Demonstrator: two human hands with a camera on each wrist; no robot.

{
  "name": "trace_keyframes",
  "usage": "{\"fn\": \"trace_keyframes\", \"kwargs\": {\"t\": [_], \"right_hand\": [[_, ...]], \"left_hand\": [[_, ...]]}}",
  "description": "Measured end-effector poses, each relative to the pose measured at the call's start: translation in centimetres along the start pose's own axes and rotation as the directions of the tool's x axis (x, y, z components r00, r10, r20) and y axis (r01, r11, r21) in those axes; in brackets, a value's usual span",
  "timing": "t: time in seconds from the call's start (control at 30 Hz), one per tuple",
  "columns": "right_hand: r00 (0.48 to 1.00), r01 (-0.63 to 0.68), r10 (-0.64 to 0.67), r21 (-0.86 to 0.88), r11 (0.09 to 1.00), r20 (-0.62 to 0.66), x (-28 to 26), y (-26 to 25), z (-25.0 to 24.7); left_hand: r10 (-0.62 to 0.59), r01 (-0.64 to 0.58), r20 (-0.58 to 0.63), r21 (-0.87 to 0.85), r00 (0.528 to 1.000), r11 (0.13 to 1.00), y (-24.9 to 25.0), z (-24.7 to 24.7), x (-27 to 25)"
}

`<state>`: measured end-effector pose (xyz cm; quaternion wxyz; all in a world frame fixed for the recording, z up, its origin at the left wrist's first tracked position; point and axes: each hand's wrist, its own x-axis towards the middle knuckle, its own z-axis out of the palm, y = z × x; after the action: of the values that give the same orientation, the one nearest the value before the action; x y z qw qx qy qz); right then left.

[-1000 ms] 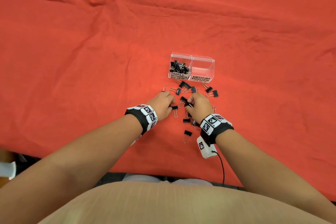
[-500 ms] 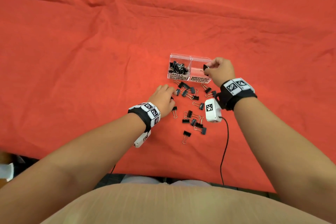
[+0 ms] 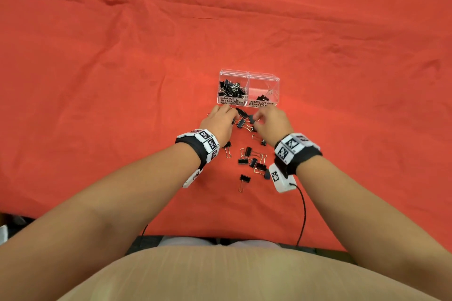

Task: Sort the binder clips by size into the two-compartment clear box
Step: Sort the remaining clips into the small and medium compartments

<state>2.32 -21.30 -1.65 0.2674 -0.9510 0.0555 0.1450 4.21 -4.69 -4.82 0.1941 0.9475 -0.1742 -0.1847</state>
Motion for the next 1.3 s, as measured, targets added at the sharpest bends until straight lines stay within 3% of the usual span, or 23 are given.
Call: {"fn": "trace_keyframes", "kwargs": {"t": [0.1, 0.37, 0.5, 0.7, 0.87, 1.1, 1.3], "right_hand": [[0.995, -0.007, 0.013, -0.065, 0.998, 0.096, -1.0, 1.4, 2.3], [1.0, 0.001, 0.001, 0.05, 0.999, -0.028, -1.1, 2.7, 2.1], [0.994, 0.091, -0.084, 0.096, 0.991, -0.076, -0.8, 1.3, 2.3], [0.993, 0.105, -0.102, -0.065, 0.992, 0.054, 0.3, -1.0, 4.3], [0.991, 0.116, -0.105, -0.132, 0.984, 0.087, 0.1, -0.7, 4.9], [0.998, 0.069, -0.069, 0.068, 0.995, 0.004, -1.0, 1.5, 3.9], [0.97, -0.144, 0.213, 0.431, 0.891, -0.117, -1.4, 4.1, 1.8]], "left_hand": [[-0.024, 0.023, 0.026, 0.026, 0.999, 0.999, 0.0, 0.4, 0.4], [-0.003, 0.001, 0.047, 0.056, 0.999, 0.998, -0.2, 0.7, 0.4], [0.027, -0.033, 0.057, 0.114, 0.998, 0.993, -0.1, 0.6, 0.3], [0.042, -0.062, 0.101, 0.197, 0.994, 0.979, -0.4, 0.8, -0.2], [0.022, -0.038, 0.097, 0.16, 0.995, 0.986, -0.2, 0.3, -0.7], [0.108, -0.109, -0.016, -0.114, 0.994, 0.987, 2.1, -1.5, -0.5], [0.06, -0.105, -0.152, -0.308, 0.986, 0.946, 6.1, -4.4, 3.8]]}}
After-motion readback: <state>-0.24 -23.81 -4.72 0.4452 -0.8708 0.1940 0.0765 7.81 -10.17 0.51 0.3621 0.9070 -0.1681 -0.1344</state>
